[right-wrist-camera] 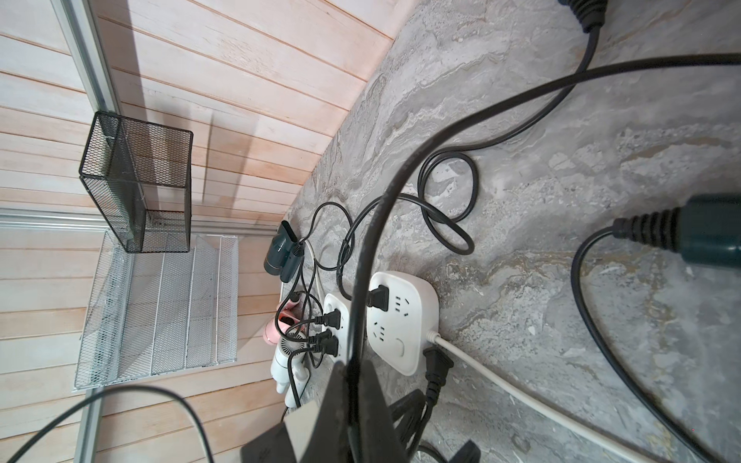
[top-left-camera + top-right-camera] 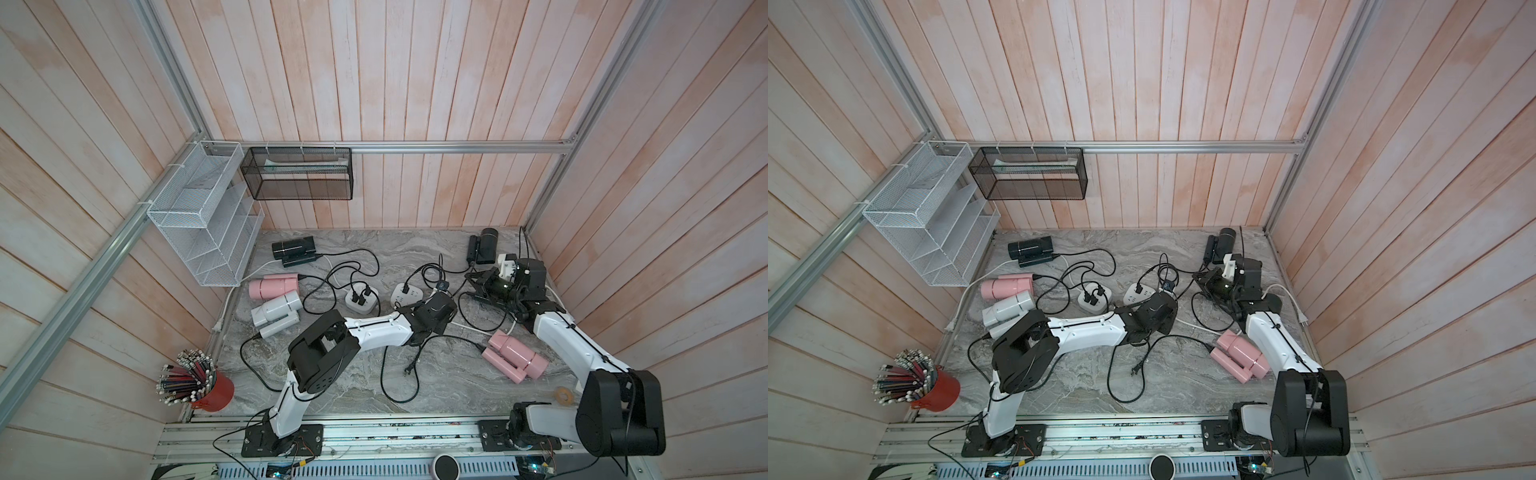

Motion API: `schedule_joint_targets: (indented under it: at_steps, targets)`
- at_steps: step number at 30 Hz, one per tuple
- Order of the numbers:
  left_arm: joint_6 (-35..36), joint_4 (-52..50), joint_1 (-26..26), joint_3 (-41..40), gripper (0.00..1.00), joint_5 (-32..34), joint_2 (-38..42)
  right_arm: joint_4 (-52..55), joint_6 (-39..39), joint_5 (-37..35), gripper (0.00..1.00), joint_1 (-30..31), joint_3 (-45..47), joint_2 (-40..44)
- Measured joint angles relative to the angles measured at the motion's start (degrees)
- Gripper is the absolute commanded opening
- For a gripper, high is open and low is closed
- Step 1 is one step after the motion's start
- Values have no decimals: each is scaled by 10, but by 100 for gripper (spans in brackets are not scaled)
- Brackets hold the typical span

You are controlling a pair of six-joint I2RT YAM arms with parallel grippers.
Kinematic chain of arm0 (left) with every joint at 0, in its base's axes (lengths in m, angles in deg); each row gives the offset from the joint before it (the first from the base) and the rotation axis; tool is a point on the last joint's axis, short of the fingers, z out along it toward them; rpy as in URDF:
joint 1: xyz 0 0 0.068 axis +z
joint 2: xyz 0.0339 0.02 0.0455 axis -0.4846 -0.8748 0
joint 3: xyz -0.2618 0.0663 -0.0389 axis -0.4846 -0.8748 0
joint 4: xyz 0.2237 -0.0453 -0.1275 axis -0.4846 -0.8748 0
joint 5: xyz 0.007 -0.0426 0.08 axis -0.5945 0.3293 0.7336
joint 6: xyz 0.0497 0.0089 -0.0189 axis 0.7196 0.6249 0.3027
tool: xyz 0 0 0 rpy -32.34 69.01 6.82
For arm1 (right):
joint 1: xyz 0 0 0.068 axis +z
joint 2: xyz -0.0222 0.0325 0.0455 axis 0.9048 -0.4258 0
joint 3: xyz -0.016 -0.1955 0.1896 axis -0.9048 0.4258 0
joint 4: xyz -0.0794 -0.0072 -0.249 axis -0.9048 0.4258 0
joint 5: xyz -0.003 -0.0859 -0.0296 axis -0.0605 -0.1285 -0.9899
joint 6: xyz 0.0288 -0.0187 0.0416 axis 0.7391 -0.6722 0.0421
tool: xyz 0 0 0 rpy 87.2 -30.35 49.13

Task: Charge the blow dryers
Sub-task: Pick up the plug from the center of the board.

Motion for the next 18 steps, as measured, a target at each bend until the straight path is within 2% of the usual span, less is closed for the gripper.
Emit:
schedule_joint_targets:
  at_steps: [8, 18]
  targets:
    - [-56, -63, 10, 39, 45, 39, -27, -2, 2, 0, 2, 4, 0, 0]
    - [-78, -85, 23, 39, 42, 30, -31, -7, 4, 0, 3, 8, 0, 0]
